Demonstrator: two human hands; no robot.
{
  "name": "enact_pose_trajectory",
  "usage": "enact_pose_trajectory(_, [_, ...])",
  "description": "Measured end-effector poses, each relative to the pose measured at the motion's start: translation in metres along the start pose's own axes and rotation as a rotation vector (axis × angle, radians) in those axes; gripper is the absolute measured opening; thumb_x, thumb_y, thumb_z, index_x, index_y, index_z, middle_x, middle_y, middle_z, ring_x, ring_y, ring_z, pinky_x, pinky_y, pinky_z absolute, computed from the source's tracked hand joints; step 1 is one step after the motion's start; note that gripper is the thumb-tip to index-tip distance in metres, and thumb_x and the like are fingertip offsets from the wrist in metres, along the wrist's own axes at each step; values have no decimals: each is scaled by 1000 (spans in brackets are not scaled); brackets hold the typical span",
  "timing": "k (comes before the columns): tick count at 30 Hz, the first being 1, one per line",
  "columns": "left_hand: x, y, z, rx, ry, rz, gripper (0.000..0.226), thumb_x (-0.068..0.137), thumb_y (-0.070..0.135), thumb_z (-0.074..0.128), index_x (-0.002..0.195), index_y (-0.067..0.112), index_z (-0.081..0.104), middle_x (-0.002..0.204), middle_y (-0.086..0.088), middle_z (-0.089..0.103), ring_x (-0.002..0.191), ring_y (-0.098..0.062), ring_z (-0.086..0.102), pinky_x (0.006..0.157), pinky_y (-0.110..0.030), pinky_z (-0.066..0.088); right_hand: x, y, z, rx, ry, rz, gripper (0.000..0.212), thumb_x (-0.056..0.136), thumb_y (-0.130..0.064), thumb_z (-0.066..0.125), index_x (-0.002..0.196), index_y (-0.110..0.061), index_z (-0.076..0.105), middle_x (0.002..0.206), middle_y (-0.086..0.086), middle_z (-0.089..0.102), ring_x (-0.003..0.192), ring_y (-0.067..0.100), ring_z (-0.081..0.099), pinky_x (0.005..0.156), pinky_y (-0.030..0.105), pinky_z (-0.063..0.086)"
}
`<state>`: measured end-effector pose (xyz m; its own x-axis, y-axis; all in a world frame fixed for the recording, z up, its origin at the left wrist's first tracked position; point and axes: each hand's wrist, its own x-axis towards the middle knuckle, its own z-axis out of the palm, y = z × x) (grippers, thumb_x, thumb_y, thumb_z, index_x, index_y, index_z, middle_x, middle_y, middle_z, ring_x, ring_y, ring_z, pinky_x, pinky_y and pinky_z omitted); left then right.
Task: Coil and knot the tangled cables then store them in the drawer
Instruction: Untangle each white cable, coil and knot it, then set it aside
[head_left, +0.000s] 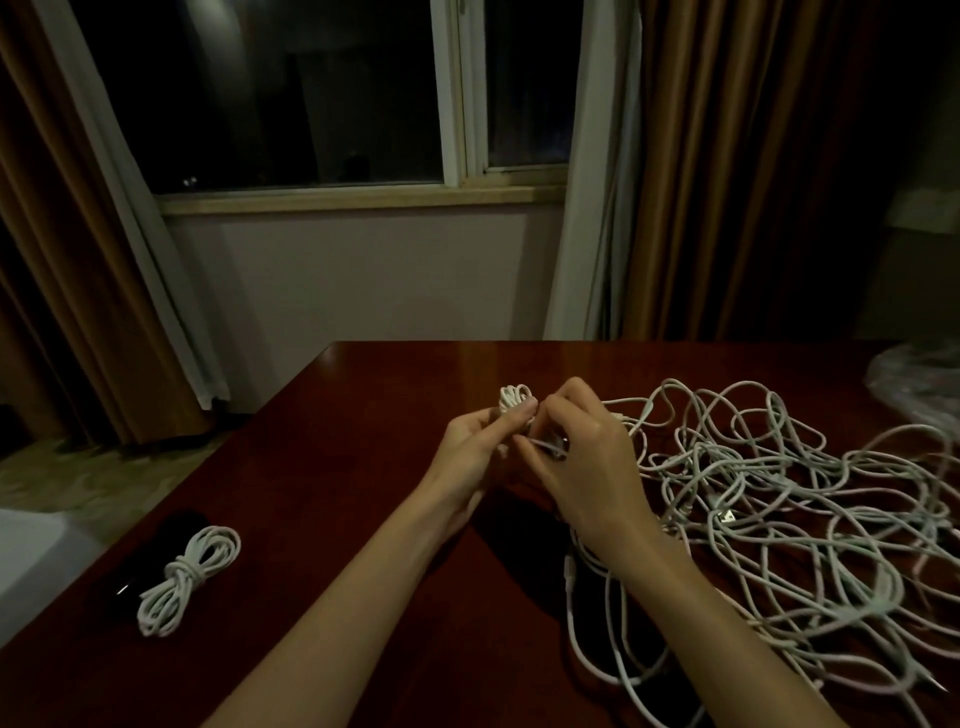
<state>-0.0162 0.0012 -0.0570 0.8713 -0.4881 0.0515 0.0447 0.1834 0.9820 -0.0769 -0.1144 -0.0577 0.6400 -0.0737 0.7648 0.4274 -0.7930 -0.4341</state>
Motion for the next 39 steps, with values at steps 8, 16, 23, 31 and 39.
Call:
enact_pose_trajectory(8, [4, -2, -6, 104, 101, 53, 26, 94, 23, 59, 103, 0, 67, 84, -8, 69, 76, -20, 67, 70, -32, 55, 1, 4, -3, 11, -128, 8, 14, 76, -15, 79, 82, -11, 67, 94, -7, 57, 76, -3, 54, 71, 1, 42])
enact_pose_trajectory(16, [-1, -2, -8, 213, 88, 161, 18, 92, 18, 64, 104, 4, 63, 88, -8, 75, 80, -23, 72, 68, -31, 59, 1, 4, -10, -113, -166, 17, 16, 85, -25, 71, 98, -16, 73, 98, -7, 59, 81, 3, 55, 69, 14, 47])
enact_pose_trajectory(23, [0, 0, -8, 202, -30, 151, 16, 93, 15, 60, 106, 11, 68, 96, -8, 74, 90, -22, 72, 74, -31, 59, 4, 1, -15, 120, -128, 281, 17, 84, -35, 71, 91, -21, 72, 82, -12, 70, 76, -3, 65, 68, 15, 54])
enact_pose_trajectory(31, [0, 0, -9, 169, -132, 123, 30, 86, 28, 58, 111, 14, 66, 103, -12, 73, 98, -28, 70, 88, -43, 56, 9, 3, -24, 493, -153, 515, 6, 84, -23, 72, 84, -18, 75, 76, -4, 73, 72, 2, 68, 56, 13, 49])
enact_pose_trajectory(39, [-3, 4, -5, 113, -215, 98, 29, 96, 21, 50, 116, 5, 62, 87, -8, 73, 70, -11, 70, 61, -23, 55, 10, 1, -27, 642, -71, 591, 4, 85, -17, 70, 83, -18, 73, 76, -2, 74, 75, 5, 70, 61, 13, 50])
